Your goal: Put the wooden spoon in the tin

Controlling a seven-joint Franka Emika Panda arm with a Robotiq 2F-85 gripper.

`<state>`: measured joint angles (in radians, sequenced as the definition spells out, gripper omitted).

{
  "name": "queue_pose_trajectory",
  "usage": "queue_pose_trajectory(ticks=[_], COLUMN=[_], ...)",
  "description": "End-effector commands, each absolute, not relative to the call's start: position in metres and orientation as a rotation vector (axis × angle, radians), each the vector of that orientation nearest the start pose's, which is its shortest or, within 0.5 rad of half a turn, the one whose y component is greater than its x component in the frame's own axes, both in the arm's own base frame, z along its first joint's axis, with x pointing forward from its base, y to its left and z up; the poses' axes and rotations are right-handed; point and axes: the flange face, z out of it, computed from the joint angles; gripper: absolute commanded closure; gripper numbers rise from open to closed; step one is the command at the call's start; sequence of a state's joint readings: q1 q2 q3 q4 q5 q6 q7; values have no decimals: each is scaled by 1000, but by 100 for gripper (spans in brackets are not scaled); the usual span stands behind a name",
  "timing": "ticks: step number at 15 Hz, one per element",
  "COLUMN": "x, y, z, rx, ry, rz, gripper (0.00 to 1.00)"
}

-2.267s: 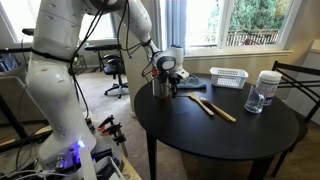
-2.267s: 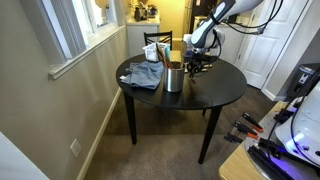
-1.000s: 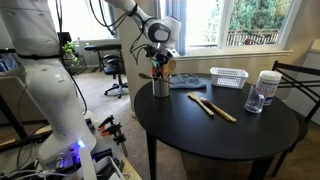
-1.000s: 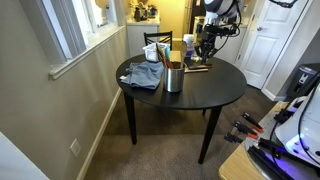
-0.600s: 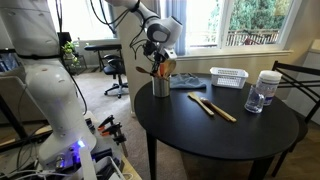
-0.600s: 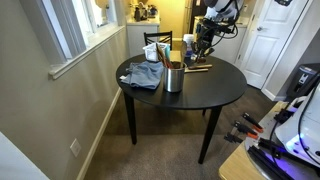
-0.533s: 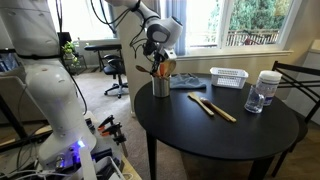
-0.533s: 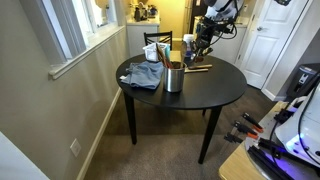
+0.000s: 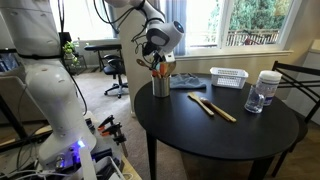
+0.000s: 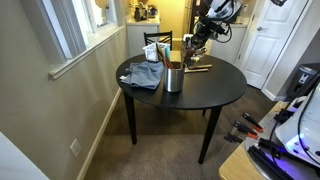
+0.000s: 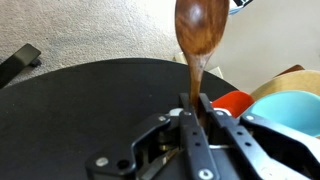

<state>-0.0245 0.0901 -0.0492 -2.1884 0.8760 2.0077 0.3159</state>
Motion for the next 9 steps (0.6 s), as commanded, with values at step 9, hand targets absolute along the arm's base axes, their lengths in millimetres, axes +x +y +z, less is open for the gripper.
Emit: queue_pose_trajectory(ticks=[9], x=[527], y=[3], z=[316], rx=[-1917], ry=[1123], rz=[365], gripper=[94])
